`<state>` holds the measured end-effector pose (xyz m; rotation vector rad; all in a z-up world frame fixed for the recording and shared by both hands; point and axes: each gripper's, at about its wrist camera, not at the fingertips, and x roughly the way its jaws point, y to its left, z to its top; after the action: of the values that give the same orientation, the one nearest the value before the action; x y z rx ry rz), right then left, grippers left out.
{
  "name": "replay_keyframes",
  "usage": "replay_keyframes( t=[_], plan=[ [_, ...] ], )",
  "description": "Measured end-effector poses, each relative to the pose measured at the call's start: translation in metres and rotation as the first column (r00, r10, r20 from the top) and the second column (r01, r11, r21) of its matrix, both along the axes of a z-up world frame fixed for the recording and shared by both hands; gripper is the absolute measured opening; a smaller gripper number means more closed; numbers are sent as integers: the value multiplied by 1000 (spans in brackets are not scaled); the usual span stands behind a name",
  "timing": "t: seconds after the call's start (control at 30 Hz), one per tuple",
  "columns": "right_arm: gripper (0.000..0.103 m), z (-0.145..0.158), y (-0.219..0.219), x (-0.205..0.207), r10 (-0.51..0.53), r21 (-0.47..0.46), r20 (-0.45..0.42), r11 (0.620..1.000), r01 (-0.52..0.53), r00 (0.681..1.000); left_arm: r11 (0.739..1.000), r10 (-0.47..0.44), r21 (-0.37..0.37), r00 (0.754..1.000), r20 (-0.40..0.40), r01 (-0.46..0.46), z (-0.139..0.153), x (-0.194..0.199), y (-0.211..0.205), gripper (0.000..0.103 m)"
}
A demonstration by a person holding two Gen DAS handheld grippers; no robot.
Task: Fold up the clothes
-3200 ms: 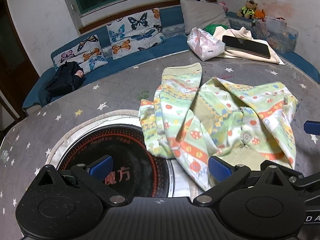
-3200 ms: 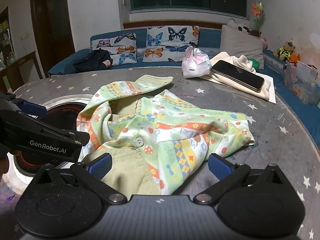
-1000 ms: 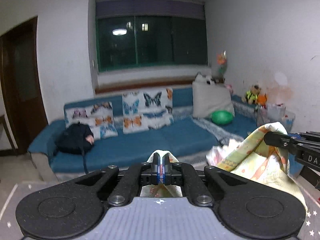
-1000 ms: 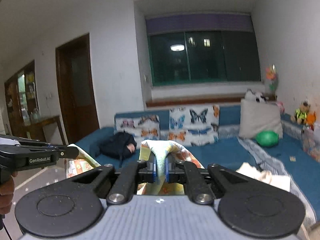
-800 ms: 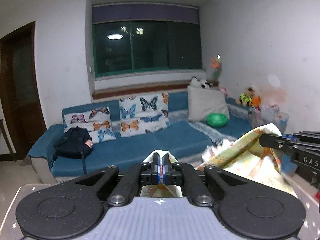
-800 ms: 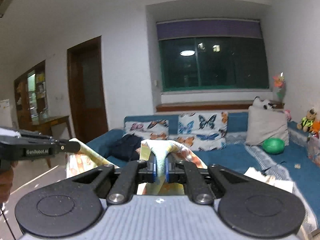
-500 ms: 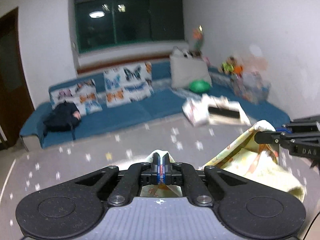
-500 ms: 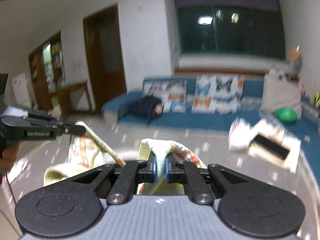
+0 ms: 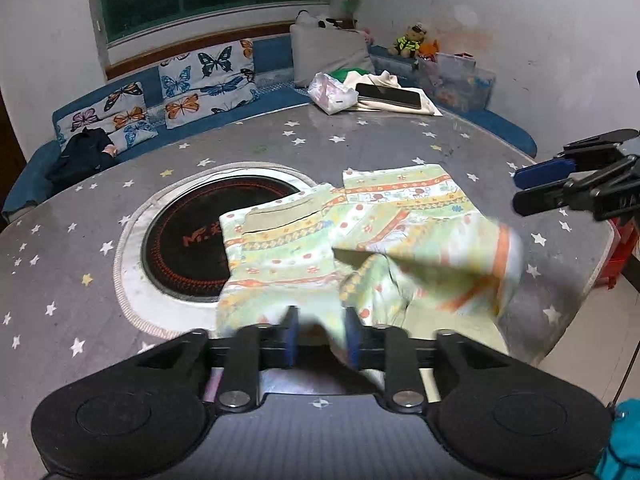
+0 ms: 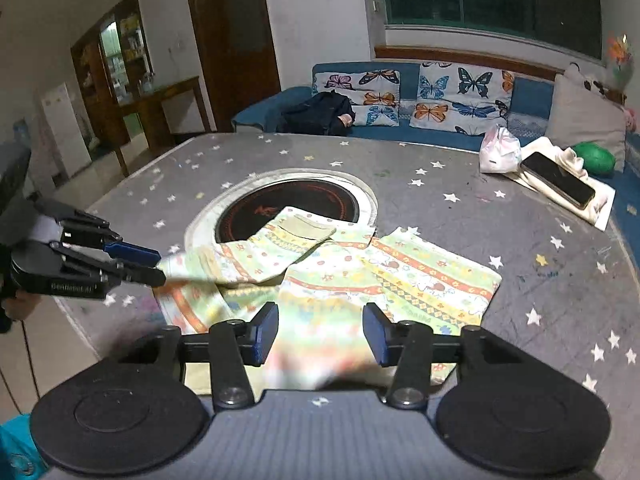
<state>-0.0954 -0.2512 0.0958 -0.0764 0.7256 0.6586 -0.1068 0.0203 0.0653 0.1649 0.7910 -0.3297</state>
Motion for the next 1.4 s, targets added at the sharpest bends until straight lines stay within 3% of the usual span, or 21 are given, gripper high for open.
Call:
replay_keyframes(
  t=[0.03,0.2,0.57,0.73,0.87,0.93,1.03,1.4],
  plan=[
    [53,0,-4,6,-7,3,1,1000,7,1000,1000,7,-8,1000,7,-7,3,-1,6,47],
    [56,-15,-12,29,-73,-27,3,997,73,997,997,77,-27,997,28,-77,9,9,25,48],
    [57,-83,-25,104,-245,-128,-59,963,236,968,971,236,-27,968,-82,-239,-49,85,42,46],
    [57,-105,-32,128,-306,-144,-86,946,292,948,969,242,-34,967,-84,-246,-60,109,39,46],
    [56,-113,-28,134,-297,-173,-79,944,280,952,970,237,-34,969,-74,-240,-64,129,32,39],
    [53,-115,-23,135,-281,-191,-64,945,265,957,968,244,-33,967,-71,-247,-67,141,30,29],
    [50,-118,-17,138,-264,-210,-51,946,248,963,963,261,-52,961,-90,-266,-74,157,32,23],
    [49,-120,-8,150,-234,-233,-50,948,217,971,960,259,-78,958,-125,-270,-94,181,32,21]
  ],
)
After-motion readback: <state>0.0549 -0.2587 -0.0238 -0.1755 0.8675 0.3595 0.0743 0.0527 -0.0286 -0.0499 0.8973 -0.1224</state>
